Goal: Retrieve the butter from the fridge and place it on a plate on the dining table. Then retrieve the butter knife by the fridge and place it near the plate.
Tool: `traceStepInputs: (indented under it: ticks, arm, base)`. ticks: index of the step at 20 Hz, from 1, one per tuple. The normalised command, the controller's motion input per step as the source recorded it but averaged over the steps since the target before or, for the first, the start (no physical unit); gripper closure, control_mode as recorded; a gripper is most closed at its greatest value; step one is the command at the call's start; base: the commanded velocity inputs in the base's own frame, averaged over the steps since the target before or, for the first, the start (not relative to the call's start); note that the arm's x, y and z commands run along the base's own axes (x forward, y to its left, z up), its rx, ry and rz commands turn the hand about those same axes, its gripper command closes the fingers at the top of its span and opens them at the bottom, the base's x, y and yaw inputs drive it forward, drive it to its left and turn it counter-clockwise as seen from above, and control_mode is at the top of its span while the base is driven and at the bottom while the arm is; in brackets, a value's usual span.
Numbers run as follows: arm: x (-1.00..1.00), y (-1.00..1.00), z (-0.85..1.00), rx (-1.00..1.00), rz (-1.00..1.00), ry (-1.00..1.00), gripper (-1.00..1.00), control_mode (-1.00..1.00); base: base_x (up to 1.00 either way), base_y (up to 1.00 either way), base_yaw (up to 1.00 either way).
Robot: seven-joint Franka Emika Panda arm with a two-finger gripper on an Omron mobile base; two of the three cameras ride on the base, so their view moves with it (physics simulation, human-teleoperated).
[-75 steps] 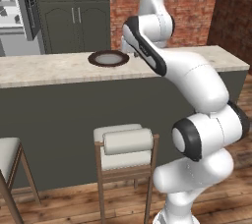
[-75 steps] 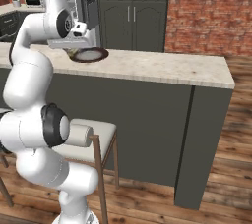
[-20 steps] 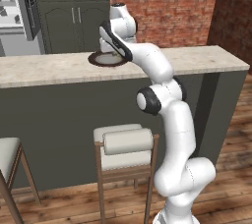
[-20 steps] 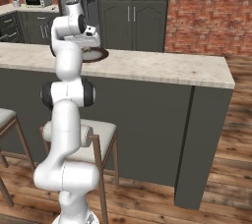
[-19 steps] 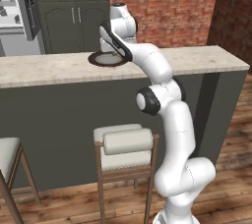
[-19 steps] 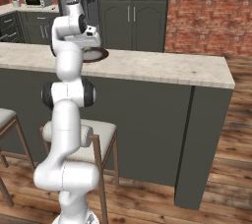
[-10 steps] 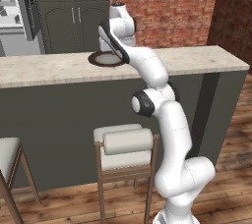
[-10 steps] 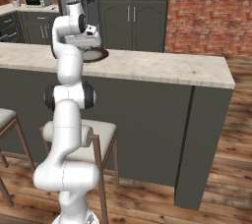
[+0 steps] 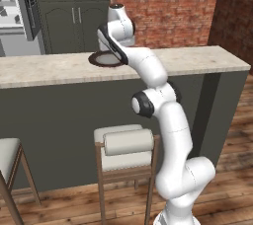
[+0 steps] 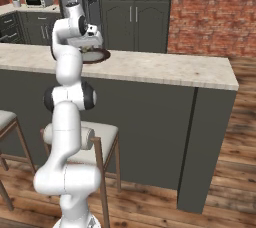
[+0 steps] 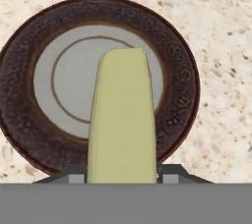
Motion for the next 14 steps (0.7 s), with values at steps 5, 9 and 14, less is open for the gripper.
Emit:
traceStepInputs:
  ticks: [5,9,14]
  arm:
    - [0.22,0.0,-0.13,0.0,0.0,-0.04,1.0,-1.0]
    - [0.09,0.0,-0.03,0.0,0.0,0.02,1.0,-1.0]
    - [0.35,0.05,0.0,0.0,0.0,0.02,1.0,-1.0]
  base:
    - [0.0,0.0,0.0]
    - [0.0,0.0,0.0]
    - [0.0,0.0,0.0]
